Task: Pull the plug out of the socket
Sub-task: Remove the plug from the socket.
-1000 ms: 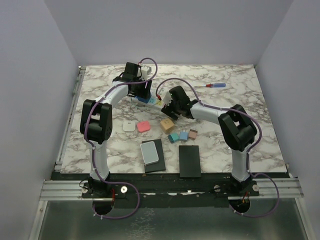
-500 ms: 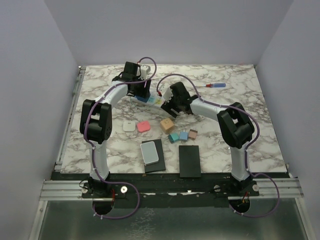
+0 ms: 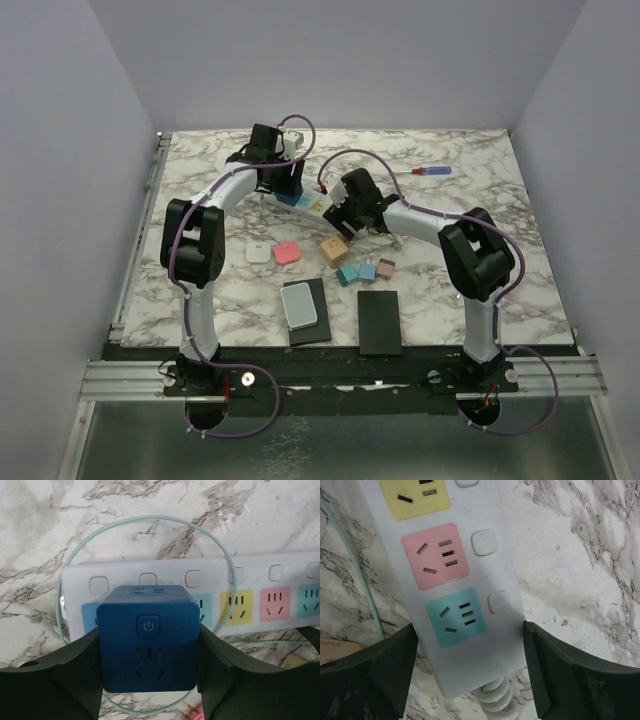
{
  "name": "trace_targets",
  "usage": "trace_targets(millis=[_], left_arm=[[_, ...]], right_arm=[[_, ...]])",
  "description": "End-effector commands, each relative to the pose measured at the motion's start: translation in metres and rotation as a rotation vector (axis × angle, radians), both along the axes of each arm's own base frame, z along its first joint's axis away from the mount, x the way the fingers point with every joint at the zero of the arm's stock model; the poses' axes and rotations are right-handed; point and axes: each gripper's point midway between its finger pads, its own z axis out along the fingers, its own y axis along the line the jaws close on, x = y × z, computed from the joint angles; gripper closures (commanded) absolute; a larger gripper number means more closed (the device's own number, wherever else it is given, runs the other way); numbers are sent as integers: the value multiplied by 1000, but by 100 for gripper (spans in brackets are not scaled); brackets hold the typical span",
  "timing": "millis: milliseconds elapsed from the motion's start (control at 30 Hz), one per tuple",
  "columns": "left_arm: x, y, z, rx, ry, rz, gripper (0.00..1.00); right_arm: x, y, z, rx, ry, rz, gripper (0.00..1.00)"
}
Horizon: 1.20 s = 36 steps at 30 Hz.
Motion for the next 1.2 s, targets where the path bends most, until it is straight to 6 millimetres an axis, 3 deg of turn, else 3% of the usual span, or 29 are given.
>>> trace_targets(millis=[0,233,467,800,1167], left_arm=[[-1,-15,26,-67,-40,-39,100],[2,-17,31,-117,-30,13,100],[12,1,37,-194,-3,99,100],[14,10,35,-127,-48,100,100],[-7,-14,44,79,-173,-42,100]], right_arm=[[-46,-24,-43,-93,167,-115,47],[-52,-35,-60,-161,185,-158,50],[-57,-43,-71,-201,202,-182,51],[-57,-46,-76,-221,213,-197,51],[-58,-49,-83,-238,233,-208,52]])
